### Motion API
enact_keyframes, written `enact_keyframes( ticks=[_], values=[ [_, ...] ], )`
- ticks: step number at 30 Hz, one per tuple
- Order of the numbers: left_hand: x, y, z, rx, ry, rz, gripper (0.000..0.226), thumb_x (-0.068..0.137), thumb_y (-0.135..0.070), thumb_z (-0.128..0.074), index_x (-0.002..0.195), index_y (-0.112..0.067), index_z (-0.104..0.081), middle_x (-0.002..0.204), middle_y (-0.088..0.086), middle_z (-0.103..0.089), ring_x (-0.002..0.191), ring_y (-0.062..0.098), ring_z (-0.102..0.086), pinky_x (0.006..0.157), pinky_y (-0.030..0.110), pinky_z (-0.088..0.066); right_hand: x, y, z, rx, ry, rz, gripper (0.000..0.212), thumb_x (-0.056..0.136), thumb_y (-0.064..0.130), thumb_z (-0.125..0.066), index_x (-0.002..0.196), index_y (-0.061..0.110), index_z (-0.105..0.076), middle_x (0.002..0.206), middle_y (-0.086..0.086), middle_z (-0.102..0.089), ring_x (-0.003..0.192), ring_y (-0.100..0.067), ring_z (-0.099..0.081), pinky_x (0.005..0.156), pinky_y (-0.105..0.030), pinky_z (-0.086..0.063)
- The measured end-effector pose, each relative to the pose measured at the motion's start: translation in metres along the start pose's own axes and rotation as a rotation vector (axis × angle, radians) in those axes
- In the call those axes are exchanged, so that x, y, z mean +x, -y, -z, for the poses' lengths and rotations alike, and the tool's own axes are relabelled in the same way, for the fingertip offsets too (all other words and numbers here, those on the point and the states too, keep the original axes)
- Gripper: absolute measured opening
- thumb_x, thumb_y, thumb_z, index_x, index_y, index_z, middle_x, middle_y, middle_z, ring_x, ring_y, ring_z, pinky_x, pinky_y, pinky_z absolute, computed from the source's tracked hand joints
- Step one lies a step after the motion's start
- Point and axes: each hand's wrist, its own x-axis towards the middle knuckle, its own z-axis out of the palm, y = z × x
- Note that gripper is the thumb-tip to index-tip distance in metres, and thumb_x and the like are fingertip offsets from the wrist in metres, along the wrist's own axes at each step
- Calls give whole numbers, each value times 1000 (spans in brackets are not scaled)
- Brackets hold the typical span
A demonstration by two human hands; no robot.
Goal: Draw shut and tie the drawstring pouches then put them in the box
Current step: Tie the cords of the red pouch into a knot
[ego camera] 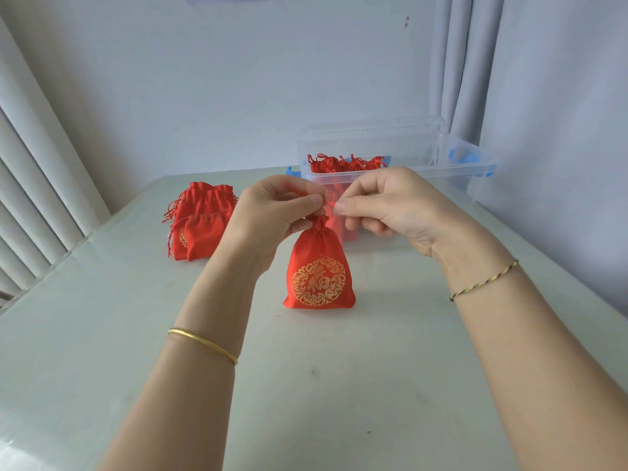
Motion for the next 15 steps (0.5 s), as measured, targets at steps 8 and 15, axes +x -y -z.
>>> enact_keyframes(
  ticks=[8, 15],
  values=[
    [-1, -1, 1, 21, 159, -64, 20, 84, 9, -57, 87, -11, -55, 77, 6, -59, 66, 12, -59, 64, 20, -49, 2, -3, 0, -57, -34, -1, 13, 89, 14, -58, 78, 16, -65, 43, 13, -54, 39, 0, -39, 37, -9, -29],
    [-2, -2, 1, 73, 201, -124, 25, 85, 12, -54, 89, -12, -54, 77, 3, -55, 66, 12, -54, 61, 17, -48, 6, -14, -4, 22, 48, 29, 16, 83, 0, -62, 77, 15, -61, 64, 2, -57, 48, -1, -46, 42, -10, -34]
  ],
)
